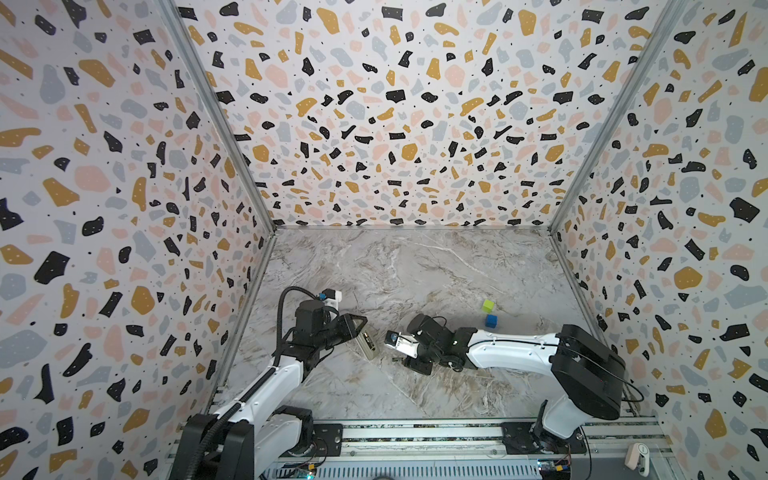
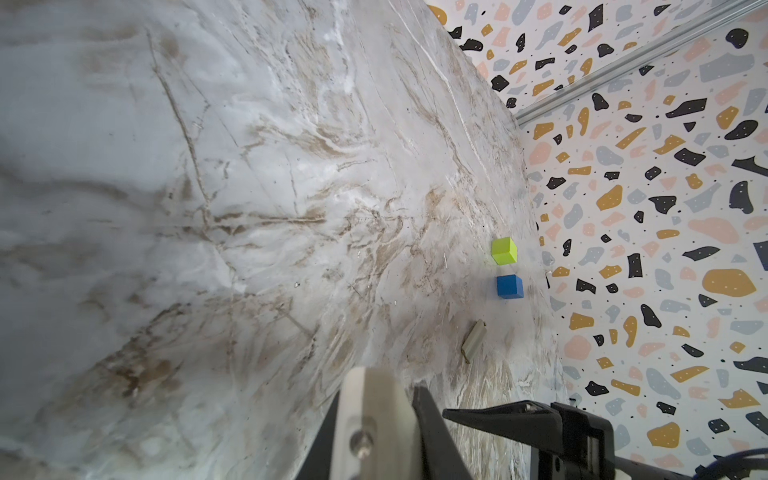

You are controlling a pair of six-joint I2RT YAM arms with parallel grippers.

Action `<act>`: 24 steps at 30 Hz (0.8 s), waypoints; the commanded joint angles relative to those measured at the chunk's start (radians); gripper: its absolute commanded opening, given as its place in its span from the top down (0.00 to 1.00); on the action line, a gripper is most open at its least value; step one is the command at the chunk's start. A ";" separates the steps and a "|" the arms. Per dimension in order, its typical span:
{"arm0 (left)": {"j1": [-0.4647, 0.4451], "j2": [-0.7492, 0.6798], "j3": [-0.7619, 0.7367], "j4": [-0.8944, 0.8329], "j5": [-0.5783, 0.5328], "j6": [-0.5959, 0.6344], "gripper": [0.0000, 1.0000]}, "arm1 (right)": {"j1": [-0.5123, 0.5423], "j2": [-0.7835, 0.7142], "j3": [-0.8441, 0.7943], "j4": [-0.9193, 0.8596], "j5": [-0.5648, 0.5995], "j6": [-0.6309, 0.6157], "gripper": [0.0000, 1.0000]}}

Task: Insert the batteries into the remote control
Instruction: 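Lift the right gripper off the remote and move toward the second battery, then lower the right gripper onto the second AA battery and close on it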

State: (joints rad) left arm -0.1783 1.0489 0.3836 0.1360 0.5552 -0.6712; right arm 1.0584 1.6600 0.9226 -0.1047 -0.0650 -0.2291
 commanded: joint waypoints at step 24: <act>0.017 -0.071 -0.042 0.085 0.004 -0.033 1.00 | -0.029 0.138 0.094 -0.107 -0.074 -0.046 0.72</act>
State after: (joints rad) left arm -0.1665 0.9943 0.3531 0.1802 0.5617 -0.7002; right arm 1.0313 1.7855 0.9939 -0.1543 -0.1242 -0.2600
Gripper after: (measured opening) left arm 0.235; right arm 0.289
